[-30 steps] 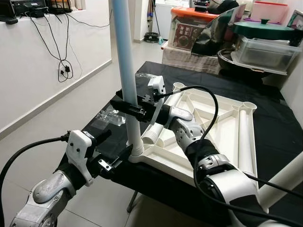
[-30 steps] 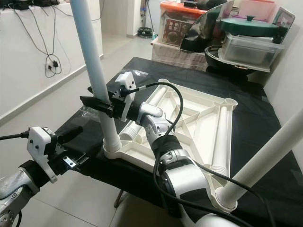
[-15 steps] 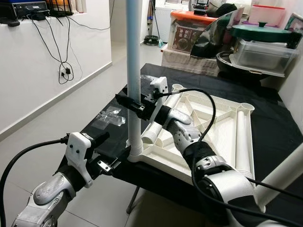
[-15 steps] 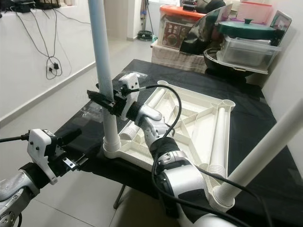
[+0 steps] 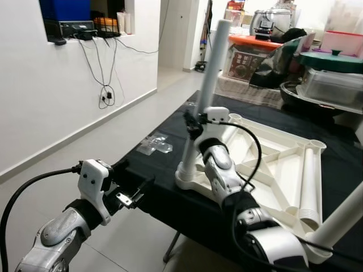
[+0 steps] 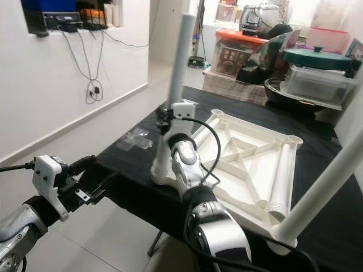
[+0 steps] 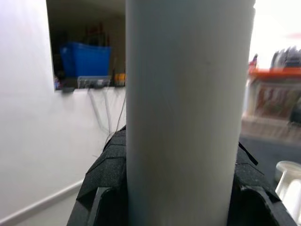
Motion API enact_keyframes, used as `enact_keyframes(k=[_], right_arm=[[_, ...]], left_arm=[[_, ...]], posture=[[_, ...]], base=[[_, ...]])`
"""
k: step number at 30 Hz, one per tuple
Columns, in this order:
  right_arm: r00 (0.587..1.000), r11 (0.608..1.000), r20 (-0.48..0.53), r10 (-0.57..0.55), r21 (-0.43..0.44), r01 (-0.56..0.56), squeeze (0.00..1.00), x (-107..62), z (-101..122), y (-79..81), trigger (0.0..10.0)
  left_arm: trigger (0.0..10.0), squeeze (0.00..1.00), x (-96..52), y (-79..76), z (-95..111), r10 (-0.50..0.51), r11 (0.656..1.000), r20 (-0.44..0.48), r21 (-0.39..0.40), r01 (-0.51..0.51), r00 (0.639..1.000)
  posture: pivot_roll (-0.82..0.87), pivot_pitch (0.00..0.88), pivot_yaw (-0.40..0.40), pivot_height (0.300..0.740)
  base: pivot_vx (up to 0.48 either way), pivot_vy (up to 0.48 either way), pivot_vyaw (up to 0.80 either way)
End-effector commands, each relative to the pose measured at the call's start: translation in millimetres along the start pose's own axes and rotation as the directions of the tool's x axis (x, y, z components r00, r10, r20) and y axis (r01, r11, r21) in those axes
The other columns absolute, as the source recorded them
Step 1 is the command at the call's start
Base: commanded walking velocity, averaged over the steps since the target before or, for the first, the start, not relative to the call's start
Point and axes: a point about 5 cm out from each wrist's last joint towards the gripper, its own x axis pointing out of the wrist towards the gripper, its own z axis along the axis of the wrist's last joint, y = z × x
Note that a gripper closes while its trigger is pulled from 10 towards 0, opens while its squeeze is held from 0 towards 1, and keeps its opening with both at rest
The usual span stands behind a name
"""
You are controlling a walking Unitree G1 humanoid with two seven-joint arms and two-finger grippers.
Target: Building children table
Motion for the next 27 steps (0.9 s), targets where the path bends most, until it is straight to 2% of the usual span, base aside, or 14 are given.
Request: enact_keyframes(k=[1, 6, 15, 16, 17, 18, 19, 20, 21, 23, 26, 27], right_arm=[[0.999, 0.999, -0.038, -0.028, -0.046, 0.026, 0.00, -12.3, -15.8, -9.0, 0.0], [0.999, 0.996, -0.024, 0.032, -0.081, -0.034, 0.00, -18.7, -18.7, -0.7, 0.0], [0.987, 0.991, -0.162, 0.002, -0.132, -0.024, 0.00, -17.0, -33.1, 8.0, 0.0], [0.985, 0.994, -0.167, 0.045, -0.095, -0.062, 0.00, -15.9, -32.5, 13.5, 0.0], [0.985, 0.994, -0.167, 0.045, -0.095, -0.062, 0.00, -15.9, -32.5, 13.5, 0.0], [0.976, 0.987, -0.155, 0.154, -0.030, -0.160, 0.00, -14.0, -28.9, 23.8, 0.0], [0.947, 0.957, -0.137, 0.290, 0.031, -0.289, 0.00, -13.3, -24.7, 35.8, 0.0], [0.947, 0.957, -0.137, 0.290, 0.031, -0.289, 0.00, -13.3, -24.7, 35.8, 0.0], [0.913, 0.919, -0.111, 0.393, 0.072, -0.387, 0.00, -12.5, -19.7, 43.8, 0.0], [0.913, 0.919, -0.111, 0.393, 0.072, -0.387, 0.00, -12.5, -19.7, 43.8, 0.0], [0.793, 0.795, -0.070, 0.605, 0.114, -0.596, 0.00, -6.2, -5.2, 54.7, 0.0], [0.793, 0.795, -0.070, 0.605, 0.114, -0.596, 0.00, -6.2, -5.2, 54.7, 0.0]], left_arm=[[10.0, 0.00, -2.3, 1.1, -5.9, 0.017, 1.000, -0.020, -0.007, -0.017, 1.000], [10.0, 0.00, -3.0, 2.5, -7.1, 0.024, 1.000, -0.022, -0.008, -0.024, 0.999], [10.0, 0.00, -1.5, 1.3, -9.1, 0.023, 1.000, -0.025, -0.014, -0.023, 0.999], [10.0, 0.00, -1.4, 1.5, -9.3, 0.022, 1.000, -0.026, -0.015, -0.022, 0.999], [10.0, 0.00, -1.4, 1.5, -9.3, 0.022, 1.000, -0.026, -0.015, -0.022, 0.999], [10.0, 0.00, -1.3, 1.9, -9.7, 0.021, 1.000, -0.028, -0.015, -0.021, 0.999], [10.0, 0.00, -1.1, 2.4, -10.3, 0.020, 1.000, -0.030, -0.015, -0.021, 0.999], [10.0, 0.00, -1.1, 2.4, -10.3, 0.020, 1.000, -0.030, -0.015, -0.021, 0.999], [10.0, 0.00, -0.7, 2.7, -10.8, 0.019, 1.000, -0.031, -0.015, -0.019, 0.999], [10.0, 0.00, -0.7, 2.7, -10.8, 0.019, 1.000, -0.031, -0.015, -0.019, 0.999], [10.0, 0.00, 2.0, 2.0, -12.7, 0.013, 1.000, -0.033, -0.019, -0.014, 0.999], [10.0, 0.00, 2.0, 2.0, -12.7, 0.013, 1.000, -0.033, -0.019, -0.014, 0.999]], posture=[[0.13, 0.000, -0.108, 0.740], [0.13, 0.000, -0.110, 0.740], [0.13, 0.000, -0.108, 0.740], [0.13, 0.000, -0.108, 0.740], [0.13, 0.000, -0.108, 0.740], [0.13, 0.000, -0.103, 0.740], [0.12, 0.000, -0.101, 0.740], [0.12, 0.000, -0.101, 0.740], [0.12, 0.000, -0.101, 0.740], [0.12, 0.000, -0.101, 0.740], [0.13, 0.000, -0.109, 0.740], [0.13, 0.000, -0.109, 0.740]], base=[[0.000, 0.000, 0.00], [0.000, 0.000, 0.00], [0.000, 0.000, 0.00], [0.000, 0.000, 0.00], [0.000, 0.000, 0.00], [0.000, 0.000, 0.00], [0.000, 0.000, 0.00], [0.000, 0.000, 0.00], [0.000, 0.000, 0.00], [0.000, 0.000, 0.00], [0.000, 0.000, 0.00], [0.000, 0.000, 0.00]])
